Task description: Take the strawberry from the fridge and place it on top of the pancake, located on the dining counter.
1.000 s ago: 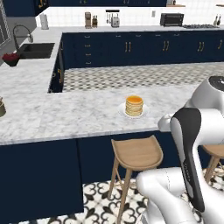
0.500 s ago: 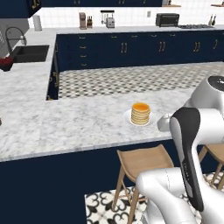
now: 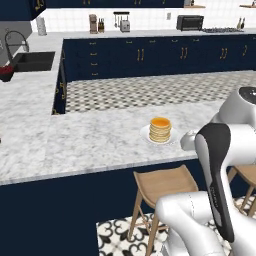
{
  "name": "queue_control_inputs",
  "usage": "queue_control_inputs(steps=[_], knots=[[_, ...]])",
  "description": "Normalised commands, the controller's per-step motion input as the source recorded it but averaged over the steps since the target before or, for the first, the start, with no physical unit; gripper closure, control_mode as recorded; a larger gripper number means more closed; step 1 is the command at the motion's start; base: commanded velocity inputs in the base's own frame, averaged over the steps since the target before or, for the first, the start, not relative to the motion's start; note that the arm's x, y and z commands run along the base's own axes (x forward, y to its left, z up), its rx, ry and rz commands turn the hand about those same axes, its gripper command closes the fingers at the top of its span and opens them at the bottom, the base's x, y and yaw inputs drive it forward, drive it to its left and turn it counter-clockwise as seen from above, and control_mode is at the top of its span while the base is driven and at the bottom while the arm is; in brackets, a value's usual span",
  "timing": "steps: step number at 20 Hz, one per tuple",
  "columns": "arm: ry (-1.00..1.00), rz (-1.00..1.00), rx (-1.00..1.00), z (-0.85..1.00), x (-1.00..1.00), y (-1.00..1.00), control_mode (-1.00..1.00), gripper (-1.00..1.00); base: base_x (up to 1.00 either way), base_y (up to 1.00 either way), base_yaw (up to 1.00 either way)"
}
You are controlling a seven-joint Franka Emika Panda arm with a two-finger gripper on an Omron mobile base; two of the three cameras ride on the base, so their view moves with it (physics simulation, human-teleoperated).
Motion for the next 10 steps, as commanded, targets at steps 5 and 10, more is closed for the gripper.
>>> queue_control_inputs(steps=[5,10], knots=[[0.0,0.0,0.0,0.0,0.1,0.0,-1.0,1.0,0.04,0.0,0.0],[0.01,-0.01,0.0,0.21,0.96,0.0,-1.0,1.0,0.0,0.0,0.0]])
